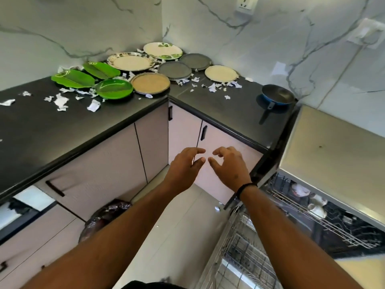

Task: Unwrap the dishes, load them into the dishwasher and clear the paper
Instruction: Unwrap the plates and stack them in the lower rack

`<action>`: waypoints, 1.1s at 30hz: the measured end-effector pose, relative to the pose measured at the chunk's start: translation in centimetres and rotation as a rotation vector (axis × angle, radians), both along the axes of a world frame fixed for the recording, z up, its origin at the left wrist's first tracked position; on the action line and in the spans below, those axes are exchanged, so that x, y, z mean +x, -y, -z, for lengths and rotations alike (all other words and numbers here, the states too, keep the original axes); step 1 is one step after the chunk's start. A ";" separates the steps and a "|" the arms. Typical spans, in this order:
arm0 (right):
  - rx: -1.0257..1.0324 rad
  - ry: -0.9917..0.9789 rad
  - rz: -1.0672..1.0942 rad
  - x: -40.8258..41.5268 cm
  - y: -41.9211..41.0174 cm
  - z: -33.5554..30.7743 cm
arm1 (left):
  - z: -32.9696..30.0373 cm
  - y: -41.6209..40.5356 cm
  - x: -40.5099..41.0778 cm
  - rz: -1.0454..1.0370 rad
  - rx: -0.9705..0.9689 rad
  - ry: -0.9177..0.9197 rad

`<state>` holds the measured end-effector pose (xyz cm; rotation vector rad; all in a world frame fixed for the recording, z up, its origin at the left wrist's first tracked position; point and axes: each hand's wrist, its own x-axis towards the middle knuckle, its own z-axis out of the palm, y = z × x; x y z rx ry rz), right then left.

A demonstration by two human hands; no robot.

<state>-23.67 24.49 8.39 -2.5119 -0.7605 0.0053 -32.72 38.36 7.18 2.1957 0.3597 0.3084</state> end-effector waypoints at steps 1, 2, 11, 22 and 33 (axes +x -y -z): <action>-0.016 0.001 -0.024 0.0 -0.9 0.1 | 0.2 -0.6 0.2 -0.005 -0.006 -0.003; -0.027 0.004 -0.046 0.1 -1.6 0.1 | 0.4 -1.1 0.5 -0.009 -0.011 -0.006; 0.008 0.021 -0.056 6.9 -7.1 1.2 | 1.5 -5.5 6.1 -0.061 -0.054 -0.055; 0.061 -0.012 -0.157 23.0 -14.9 2.0 | 2.9 -13.0 19.4 -0.140 -0.013 -0.132; -0.008 -0.124 -0.358 31.4 -27.5 2.1 | 1.5 -24.0 27.9 -0.312 -0.019 -0.032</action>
